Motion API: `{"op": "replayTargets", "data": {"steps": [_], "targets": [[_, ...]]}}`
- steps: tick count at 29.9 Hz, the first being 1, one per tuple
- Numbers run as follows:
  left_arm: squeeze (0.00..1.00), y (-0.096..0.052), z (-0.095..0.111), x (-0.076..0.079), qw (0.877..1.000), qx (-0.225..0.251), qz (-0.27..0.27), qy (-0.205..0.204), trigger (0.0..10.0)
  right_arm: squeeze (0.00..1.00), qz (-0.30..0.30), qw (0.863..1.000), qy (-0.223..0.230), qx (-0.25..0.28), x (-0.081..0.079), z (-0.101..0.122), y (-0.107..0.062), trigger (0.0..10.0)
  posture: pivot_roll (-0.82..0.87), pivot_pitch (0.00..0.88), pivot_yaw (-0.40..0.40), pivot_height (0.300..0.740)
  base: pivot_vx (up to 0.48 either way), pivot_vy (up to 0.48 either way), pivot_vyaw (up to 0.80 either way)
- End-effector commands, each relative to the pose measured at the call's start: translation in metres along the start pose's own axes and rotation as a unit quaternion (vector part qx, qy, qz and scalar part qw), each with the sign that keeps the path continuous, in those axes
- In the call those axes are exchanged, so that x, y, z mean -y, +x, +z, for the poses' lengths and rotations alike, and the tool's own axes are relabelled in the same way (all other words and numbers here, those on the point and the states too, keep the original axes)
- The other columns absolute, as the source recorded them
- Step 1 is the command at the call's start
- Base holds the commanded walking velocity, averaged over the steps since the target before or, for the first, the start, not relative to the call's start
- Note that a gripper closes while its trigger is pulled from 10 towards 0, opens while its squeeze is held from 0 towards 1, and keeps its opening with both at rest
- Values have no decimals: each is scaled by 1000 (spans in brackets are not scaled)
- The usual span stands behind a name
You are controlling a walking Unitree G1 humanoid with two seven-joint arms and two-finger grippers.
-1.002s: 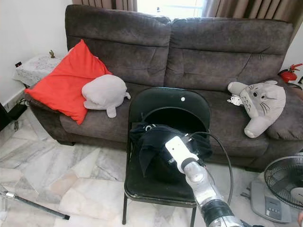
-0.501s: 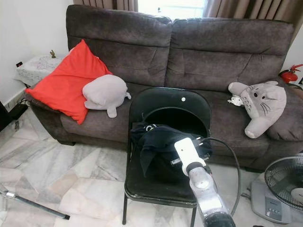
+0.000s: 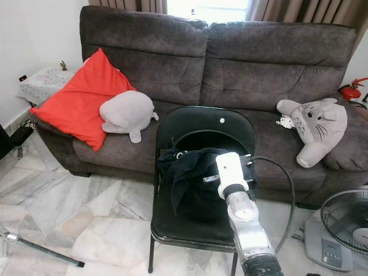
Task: Hang hanger
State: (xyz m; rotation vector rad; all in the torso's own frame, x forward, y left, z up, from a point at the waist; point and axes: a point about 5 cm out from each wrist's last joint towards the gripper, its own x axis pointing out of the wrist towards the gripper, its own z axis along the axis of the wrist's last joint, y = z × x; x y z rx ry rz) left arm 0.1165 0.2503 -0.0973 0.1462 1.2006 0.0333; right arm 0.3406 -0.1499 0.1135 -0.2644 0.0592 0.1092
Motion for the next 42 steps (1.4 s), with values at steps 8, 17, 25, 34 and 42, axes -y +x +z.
{"op": "replayTargets", "data": {"steps": [8,17,25,34,42], "targets": [[0,-1,-6,0,1000,-9,-1,7,10000,0,-95,984,17,152,28,74,-2,0,53,0,0,740,0,0,0],[0,-1,-6,1,1000,-11,-3,11,10000,0,-138,970,143,138,49,68,-6,0,49,0,-1,740,0,0,0],[0,-1,-7,1,1000,-12,-4,11,10000,0,-78,992,89,-43,22,15,-8,10000,49,0,-3,740,0,0,0],[0,-1,-7,-1,1000,-13,-2,9,10000,0,-119,982,67,-127,18,-15,-31,10000,42,0,3,740,0,0,0],[0,-1,-6,-1,1000,-12,0,9,10000,0,-176,968,79,-158,22,-25,-48,10000,50,0,-2,740,0,0,0]]}}
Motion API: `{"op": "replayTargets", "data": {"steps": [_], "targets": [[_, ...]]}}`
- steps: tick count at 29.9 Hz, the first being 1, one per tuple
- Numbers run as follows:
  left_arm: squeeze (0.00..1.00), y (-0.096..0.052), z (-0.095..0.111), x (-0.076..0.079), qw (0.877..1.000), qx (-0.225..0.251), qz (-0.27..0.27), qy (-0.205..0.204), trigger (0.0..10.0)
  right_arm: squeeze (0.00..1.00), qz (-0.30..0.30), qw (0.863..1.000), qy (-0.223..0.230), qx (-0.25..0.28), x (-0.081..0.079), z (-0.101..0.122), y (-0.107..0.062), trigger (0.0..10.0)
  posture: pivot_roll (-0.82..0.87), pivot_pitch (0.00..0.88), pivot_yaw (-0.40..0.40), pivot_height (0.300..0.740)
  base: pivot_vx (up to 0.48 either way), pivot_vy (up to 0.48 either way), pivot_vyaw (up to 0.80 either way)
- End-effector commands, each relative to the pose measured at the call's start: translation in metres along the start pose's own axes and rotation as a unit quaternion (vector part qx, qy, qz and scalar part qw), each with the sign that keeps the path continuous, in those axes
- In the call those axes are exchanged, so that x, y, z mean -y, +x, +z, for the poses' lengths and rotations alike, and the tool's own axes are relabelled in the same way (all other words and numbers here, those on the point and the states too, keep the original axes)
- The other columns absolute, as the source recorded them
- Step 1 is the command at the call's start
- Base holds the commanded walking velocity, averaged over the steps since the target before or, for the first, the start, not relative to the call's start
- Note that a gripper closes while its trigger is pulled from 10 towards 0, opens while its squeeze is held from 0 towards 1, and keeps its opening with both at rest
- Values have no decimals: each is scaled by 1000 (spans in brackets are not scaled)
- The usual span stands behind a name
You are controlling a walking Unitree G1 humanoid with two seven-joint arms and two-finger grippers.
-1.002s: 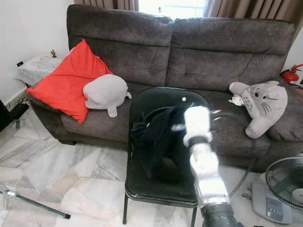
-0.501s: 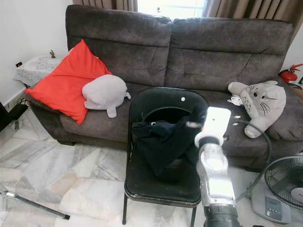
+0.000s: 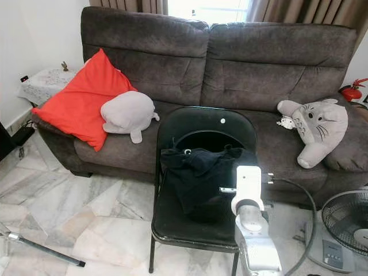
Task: Hang hanger
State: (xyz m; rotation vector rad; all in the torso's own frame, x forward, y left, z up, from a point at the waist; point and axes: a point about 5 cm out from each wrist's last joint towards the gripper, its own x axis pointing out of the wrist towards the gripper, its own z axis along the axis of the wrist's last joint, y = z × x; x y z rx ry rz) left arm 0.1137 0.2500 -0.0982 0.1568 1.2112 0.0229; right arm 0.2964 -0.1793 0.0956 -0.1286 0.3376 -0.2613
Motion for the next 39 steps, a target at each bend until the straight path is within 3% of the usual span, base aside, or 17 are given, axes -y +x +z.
{"op": "replayTargets", "data": {"steps": [1,5,6,9,11,12,13,19,20,21,25,26,28,36,37,38,39], "targets": [[0,-1,-3,-2,1000,-7,2,1,10000,0,-16,1000,8,-9,4,-2,-5,10000,48,0,-2,740,0,0,0],[0,-1,-3,-2,1000,-7,2,2,10000,0,-14,1000,12,-16,3,-5,-7,10000,44,0,0,740,0,0,0],[0,-1,-3,-2,1000,-6,2,3,10000,706,-20,1000,17,-14,5,-4,-7,10000,44,0,-2,740,0,0,0],[0,0,-3,-1,1000,-6,2,2,10000,1000,-29,999,18,-12,7,-3,-6,10000,46,0,-5,740,0,0,0],[0,0,-3,-1,1000,-5,2,1,10000,929,-32,999,15,-13,7,-3,-5,10000,50,0,-9,740,0,0,0],[0,0,-3,-1,1000,-5,2,1,10000,286,-33,999,15,-13,7,-3,-6,10000,51,0,-10,740,0,0,0],[0,0,-3,-1,1000,-5,2,0,10000,0,-37,999,15,-13,7,-4,-6,10000,52,0,-11,740,0,0,0],[0,0,-3,-1,1000,-6,1,-1,10000,0,-46,999,16,-21,9,-11,-7,10000,51,0,-11,740,0,0,0],[0,0,-3,-1,1000,-6,1,-1,10000,671,-49,998,16,-23,11,-12,-7,10000,51,0,-11,740,0,0,0],[0,0,-3,-1,1000,-6,1,0,10000,1000,-56,998,16,-25,13,-14,-8,10000,49,0,-11,740,0,0,0],[0,0,-3,-1,1000,-6,1,0,10000,878,-90,995,-4,-35,22,-19,-8,10000,48,0,-12,740,0,0,0],[0,0,-3,-1,1000,-6,0,0,10000,125,-93,995,-5,-36,23,-20,-8,10000,48,0,-12,740,0,0,0],[0,0,-3,-1,1000,-6,0,1,10000,0,-104,994,-28,-37,27,-21,-7,10000,48,0,-12,740,0,0,0],[0,0,-3,0,1000,-7,-1,1,10000,0,-115,990,-75,-31,31,-25,-4,10000,50,0,-13,740,0,0,0],[0,0,-3,0,1000,-7,-1,1,10000,796,-115,990,-76,-30,32,-26,-4,10000,50,0,-13,740,0,0,0],[0,0,-3,0,1000,-7,-1,2,10000,1000,-116,990,-79,-31,33,-27,-3,10000,50,0,-13,740,0,0,0],[0,0,-3,0,1000,-7,-1,2,10000,1000,-109,989,-90,-34,32,-29,-2,10000,50,0,-13,740,0,0,0]]}}
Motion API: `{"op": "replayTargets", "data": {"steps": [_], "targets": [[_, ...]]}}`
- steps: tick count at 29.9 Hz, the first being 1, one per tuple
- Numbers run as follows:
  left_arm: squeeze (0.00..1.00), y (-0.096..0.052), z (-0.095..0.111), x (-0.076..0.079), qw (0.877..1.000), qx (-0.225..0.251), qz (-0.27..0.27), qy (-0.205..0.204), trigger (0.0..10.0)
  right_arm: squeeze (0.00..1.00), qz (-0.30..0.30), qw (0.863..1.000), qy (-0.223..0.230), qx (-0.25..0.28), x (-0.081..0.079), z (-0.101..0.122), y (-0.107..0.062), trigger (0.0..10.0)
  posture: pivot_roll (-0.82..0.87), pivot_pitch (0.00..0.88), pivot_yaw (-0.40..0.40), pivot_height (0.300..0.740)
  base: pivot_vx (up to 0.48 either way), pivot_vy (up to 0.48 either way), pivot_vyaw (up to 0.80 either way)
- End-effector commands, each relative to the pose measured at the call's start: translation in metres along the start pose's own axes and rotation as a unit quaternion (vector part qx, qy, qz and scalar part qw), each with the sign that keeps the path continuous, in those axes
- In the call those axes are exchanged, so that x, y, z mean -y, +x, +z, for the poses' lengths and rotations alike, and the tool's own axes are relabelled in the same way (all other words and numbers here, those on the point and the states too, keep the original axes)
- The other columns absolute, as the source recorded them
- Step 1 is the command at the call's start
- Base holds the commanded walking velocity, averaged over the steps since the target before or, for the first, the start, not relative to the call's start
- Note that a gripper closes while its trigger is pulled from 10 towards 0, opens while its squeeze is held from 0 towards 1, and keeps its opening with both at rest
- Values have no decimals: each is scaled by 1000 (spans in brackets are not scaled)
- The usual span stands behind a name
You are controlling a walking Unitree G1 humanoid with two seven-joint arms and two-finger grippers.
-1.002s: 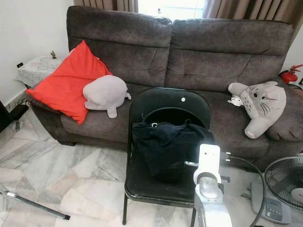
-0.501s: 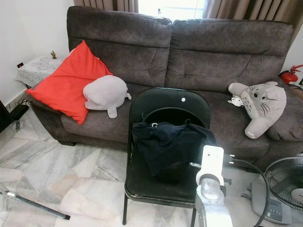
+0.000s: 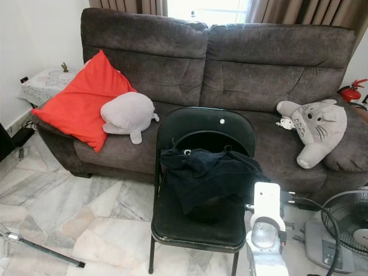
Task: Hang hanger
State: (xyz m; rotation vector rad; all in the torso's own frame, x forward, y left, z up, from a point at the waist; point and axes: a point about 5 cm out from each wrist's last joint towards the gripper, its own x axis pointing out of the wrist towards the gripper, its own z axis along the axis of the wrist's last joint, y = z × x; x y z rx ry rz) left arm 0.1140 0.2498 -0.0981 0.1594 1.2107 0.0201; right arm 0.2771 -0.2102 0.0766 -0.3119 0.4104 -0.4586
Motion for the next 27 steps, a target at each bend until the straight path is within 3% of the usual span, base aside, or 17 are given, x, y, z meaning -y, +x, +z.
{"op": "replayTargets", "data": {"steps": [1,4,5,6,21,27], "targets": [[0,0,-4,0,1000,-7,-1,0,10000,1000,5,1000,-18,0,0,-2,2,10000,50,0,-13,740,0,0,0],[0,0,-4,0,1000,-7,-1,1,10000,984,19,999,-41,-8,-2,-6,4,10000,51,0,-14,740,0,0,0],[0,0,-4,0,1000,-7,0,1,10000,612,26,998,-52,-12,-3,-8,5,10000,51,0,-14,740,0,0,0],[0,0,-3,-1,1000,-7,0,1,10000,0,26,998,-55,-14,-2,-10,6,10000,51,0,-15,740,0,0,0],[0,0,-3,-1,1000,-6,1,3,10000,0,-34,994,-99,26,17,-7,19,10000,51,0,-11,740,0,0,0],[0,0,-3,-1,1000,-6,2,5,10000,0,-20,994,-106,21,14,-11,23,10000,52,0,-9,740,0,0,0]]}}
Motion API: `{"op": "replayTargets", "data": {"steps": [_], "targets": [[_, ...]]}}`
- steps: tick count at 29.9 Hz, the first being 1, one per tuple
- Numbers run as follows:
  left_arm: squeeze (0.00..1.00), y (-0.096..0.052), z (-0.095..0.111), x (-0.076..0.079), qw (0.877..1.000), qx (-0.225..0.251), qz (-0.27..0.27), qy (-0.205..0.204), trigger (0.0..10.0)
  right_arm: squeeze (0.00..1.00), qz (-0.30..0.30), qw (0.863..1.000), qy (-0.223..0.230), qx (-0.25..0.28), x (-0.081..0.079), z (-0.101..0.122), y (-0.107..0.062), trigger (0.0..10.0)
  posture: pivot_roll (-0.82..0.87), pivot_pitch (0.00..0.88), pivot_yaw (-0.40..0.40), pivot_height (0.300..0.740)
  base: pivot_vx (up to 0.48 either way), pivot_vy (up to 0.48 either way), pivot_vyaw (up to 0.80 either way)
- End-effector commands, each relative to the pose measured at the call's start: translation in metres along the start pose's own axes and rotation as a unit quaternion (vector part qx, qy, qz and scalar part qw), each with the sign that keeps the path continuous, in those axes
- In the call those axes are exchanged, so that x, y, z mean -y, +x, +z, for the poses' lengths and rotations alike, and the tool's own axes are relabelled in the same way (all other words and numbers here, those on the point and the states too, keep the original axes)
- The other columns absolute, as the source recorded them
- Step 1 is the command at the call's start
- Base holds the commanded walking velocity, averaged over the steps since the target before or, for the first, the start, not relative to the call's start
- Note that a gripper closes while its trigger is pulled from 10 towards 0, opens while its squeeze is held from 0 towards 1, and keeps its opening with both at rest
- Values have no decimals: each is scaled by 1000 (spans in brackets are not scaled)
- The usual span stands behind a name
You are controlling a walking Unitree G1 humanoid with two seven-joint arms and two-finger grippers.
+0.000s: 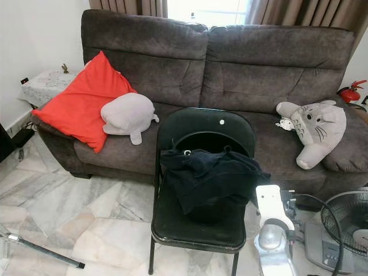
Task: Hang hanger
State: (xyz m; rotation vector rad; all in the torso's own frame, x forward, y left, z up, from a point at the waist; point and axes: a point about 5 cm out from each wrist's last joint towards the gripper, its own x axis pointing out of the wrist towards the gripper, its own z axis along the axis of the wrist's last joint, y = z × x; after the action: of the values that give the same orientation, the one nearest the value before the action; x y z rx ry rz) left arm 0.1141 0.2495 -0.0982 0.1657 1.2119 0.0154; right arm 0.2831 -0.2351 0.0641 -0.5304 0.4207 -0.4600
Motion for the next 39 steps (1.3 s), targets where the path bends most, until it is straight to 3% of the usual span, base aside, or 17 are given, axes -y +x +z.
{"op": "replayTargets", "data": {"steps": [1,9,15,26,30,39], "targets": [[0,0,-3,-1,1000,-6,2,1,10000,0,10,1000,-7,8,-2,2,3,10000,51,0,-9,740,0,0,0],[0,0,-2,-2,1000,-6,4,1,10000,0,45,998,-27,31,-14,4,6,10000,55,0,-9,740,0,0,0],[0,0,-3,-2,1000,-6,4,0,10000,0,36,997,-52,52,-13,5,8,10000,56,0,-10,740,0,0,0],[0,0,-2,-2,1000,-5,5,2,10000,0,4,983,-145,112,-12,-4,10,10000,58,0,-10,740,0,0,0],[0,0,-2,-2,1000,-5,6,2,10000,0,4,982,-155,112,-13,-7,13,10000,58,0,-10,740,0,0,0],[0,-1,-2,-2,1000,-5,7,3,10000,0,2,957,-232,176,-16,3,16,10000,61,0,-3,740,0,0,0]]}}
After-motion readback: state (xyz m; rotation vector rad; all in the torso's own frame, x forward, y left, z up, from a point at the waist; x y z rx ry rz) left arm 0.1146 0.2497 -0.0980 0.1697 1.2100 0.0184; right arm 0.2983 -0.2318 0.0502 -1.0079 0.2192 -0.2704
